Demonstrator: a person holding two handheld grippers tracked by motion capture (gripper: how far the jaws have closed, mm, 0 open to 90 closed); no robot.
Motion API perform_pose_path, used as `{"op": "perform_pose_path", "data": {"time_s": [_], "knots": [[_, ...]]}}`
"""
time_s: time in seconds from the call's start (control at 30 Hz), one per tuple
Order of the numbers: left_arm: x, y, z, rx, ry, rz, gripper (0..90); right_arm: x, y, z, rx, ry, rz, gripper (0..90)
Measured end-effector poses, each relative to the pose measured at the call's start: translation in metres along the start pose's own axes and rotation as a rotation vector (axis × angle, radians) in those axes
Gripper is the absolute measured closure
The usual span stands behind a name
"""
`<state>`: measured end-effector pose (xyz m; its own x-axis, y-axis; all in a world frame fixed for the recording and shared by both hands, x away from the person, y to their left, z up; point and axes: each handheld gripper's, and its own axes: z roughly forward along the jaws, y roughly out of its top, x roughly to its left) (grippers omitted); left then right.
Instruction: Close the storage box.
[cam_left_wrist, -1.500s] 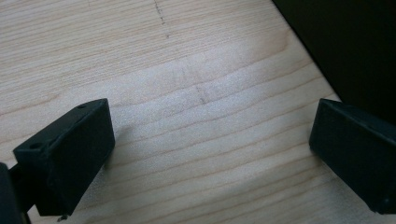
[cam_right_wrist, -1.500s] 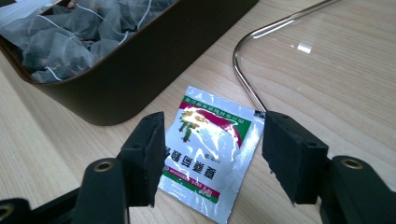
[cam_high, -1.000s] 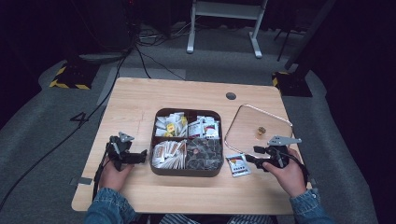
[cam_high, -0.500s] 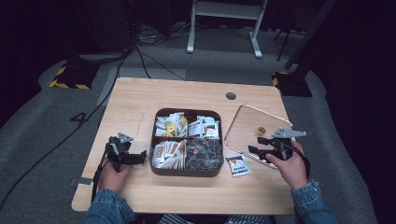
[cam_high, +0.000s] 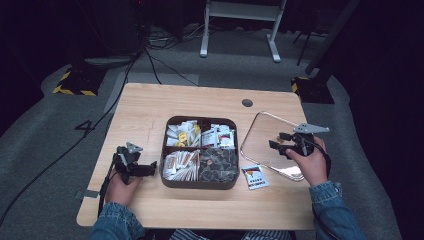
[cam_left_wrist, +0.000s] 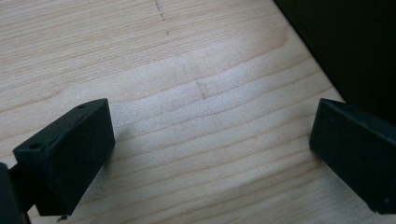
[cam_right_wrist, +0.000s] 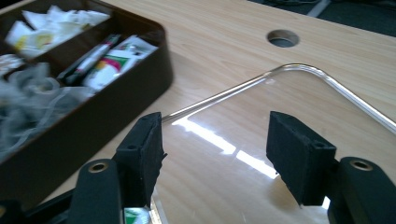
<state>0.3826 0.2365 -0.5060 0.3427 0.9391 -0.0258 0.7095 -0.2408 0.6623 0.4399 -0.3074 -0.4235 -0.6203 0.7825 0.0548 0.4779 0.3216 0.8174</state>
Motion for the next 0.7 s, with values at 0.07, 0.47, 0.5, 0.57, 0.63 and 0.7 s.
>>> {"op": "perform_pose_path", "data": {"time_s": [0.07,0.47,0.5,0.57,0.63,0.7], "knots": [[0.0,0.0,0.0,0.003,-0.001,0.0,0.4,-0.01,0.001,0.005,0.007,-0.027,0.007,37.4],[0.0,0.0,0.0,0.0,0.001,-0.002,0.4,-0.055,-0.014,0.034,0.103,-0.125,0.063,38.0],[0.0,0.0,0.0,-0.001,0.001,-0.002,0.4,-0.055,-0.014,0.034,0.103,-0.125,0.063,38.0],[0.0,0.0,0.0,0.0,0.001,-0.002,0.4,-0.058,-0.018,0.039,0.116,-0.126,0.065,38.1],[0.0,0.0,0.0,-0.001,0.0,-0.002,0.4,-0.059,-0.021,0.043,0.122,-0.121,0.069,38.1],[0.0,0.0,0.0,-0.001,0.0,-0.002,0.4,-0.06,-0.026,0.048,0.131,-0.119,0.069,38.9]]}}
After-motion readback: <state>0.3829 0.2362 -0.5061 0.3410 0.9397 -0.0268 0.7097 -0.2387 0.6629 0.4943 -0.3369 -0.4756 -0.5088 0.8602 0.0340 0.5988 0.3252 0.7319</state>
